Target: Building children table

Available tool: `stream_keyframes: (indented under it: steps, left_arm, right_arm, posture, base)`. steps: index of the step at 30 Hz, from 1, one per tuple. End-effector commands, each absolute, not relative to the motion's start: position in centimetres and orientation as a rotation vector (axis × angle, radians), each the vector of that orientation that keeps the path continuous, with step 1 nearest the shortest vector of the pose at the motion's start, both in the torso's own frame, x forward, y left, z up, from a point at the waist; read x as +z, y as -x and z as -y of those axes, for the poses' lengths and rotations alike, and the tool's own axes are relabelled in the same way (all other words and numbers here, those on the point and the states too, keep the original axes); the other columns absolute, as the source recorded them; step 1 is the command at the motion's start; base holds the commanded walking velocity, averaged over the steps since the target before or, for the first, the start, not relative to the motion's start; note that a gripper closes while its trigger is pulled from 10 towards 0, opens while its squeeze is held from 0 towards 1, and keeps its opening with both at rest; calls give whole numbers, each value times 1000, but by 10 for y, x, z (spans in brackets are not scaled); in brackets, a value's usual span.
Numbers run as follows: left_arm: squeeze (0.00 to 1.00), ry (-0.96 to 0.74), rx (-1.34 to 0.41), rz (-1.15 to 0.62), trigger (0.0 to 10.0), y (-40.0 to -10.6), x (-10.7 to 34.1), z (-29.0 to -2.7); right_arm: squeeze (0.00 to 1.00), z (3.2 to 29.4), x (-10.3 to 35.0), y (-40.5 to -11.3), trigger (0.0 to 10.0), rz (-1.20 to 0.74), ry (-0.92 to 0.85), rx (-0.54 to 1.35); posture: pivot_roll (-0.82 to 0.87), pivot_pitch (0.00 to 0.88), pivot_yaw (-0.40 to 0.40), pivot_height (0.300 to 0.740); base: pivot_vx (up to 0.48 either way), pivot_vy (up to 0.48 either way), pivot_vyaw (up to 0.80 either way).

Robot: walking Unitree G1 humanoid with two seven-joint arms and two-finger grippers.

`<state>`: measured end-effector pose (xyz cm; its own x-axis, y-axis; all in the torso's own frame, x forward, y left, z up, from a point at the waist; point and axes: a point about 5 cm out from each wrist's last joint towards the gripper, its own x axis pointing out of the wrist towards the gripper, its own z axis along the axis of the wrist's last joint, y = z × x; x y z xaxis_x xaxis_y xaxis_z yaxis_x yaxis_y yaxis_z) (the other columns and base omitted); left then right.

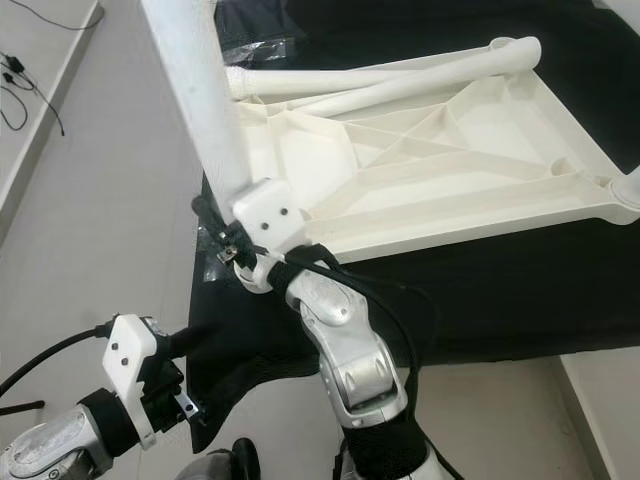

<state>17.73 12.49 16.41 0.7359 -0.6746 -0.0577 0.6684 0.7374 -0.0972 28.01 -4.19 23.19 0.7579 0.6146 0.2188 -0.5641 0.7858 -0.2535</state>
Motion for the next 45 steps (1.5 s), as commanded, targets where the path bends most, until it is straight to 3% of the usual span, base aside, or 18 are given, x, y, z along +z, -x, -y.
stream_keyframes:
  steps: [1,8,15,20,36,45]
  left_arm:
    - [0,52,-729,-116,10000,-176,159,-128]
    - [0,54,-726,-114,10000,-178,159,-128]
    - [0,58,-728,-111,10000,-179,159,-128]
    - [0,59,-727,-110,10000,-179,159,-128]
    - [0,50,-705,-99,10000,-179,163,-131]
    - [0,-6,-510,45,10000,-197,193,-170]
  right_arm:
    - [0,56,192,-288,10000,71,202,537]
    - [0,53,190,-287,10000,27,211,549]
    - [0,48,198,-301,10000,-67,153,780]
    - [0,48,197,-304,10000,-96,127,807]
    - [0,51,172,-297,10000,-141,94,586]
    - [0,48,169,-286,10000,-61,162,464]
  posture:
    - [0,269,51,740]
    - [-2,265,50,740]
    - [-5,263,45,740]
    - [-4,265,44,740]
    - [14,265,45,740]
    - [-1,254,43,740]
  base:
    - [0,0,0]
    - [0,0,0]
    - [0,0,0]
    - [0,0,0]
    - [0,0,0]
    - [0,0,0]
